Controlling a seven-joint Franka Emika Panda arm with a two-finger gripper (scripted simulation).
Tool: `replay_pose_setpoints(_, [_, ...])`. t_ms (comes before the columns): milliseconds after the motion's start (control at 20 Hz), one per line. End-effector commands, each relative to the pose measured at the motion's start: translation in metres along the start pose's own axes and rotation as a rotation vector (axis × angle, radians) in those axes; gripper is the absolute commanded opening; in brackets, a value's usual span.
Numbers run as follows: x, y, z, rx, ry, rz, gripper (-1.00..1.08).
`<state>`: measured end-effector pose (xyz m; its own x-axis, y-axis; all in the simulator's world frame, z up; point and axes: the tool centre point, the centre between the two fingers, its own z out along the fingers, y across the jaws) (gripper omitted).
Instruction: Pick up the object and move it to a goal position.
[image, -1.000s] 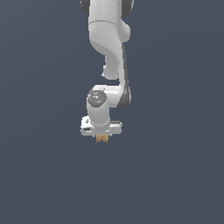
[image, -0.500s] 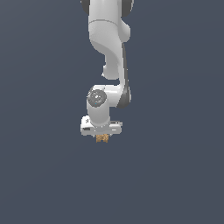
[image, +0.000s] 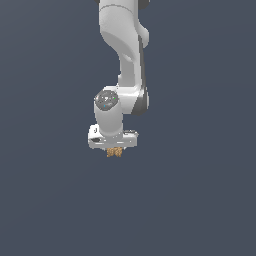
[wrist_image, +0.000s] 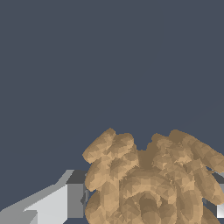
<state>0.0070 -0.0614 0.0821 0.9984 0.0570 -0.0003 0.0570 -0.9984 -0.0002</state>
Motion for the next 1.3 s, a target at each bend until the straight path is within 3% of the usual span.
replay_pose_setpoints(0, [-0.004,0.004,-0.019,0.000,0.001,0.000,-1.00])
replay_pose_setpoints(1250, [-0.052,0.057,-0.289,0.000,0.001,0.000,-1.00])
